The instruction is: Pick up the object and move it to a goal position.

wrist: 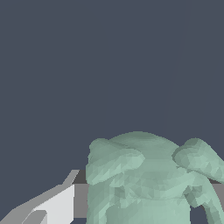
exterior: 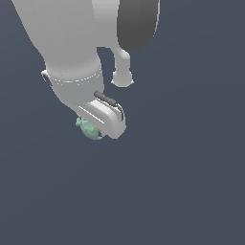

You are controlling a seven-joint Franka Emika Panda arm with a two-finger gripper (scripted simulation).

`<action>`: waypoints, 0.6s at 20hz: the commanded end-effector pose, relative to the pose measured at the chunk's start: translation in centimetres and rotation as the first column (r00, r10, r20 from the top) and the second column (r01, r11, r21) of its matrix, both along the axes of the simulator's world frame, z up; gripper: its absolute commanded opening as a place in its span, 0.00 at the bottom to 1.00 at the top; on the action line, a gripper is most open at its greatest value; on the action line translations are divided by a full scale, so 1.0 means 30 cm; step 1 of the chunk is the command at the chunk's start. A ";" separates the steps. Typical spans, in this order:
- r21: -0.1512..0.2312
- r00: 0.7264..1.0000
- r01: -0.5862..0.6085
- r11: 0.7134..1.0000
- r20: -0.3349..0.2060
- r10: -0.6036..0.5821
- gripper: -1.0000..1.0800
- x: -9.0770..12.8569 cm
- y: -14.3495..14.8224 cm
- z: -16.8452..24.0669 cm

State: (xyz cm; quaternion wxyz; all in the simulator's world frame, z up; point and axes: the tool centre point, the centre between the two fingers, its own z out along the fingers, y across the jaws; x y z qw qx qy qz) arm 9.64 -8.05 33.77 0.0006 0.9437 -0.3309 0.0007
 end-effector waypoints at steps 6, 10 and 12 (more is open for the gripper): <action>0.000 1.000 -0.001 1.000 -0.001 0.001 0.00 0.038 -0.009 0.119; 0.000 1.000 -0.001 1.000 -0.001 0.001 0.00 0.054 -0.013 0.166; 0.000 1.000 -0.001 1.000 -0.001 0.001 0.00 0.061 -0.015 0.186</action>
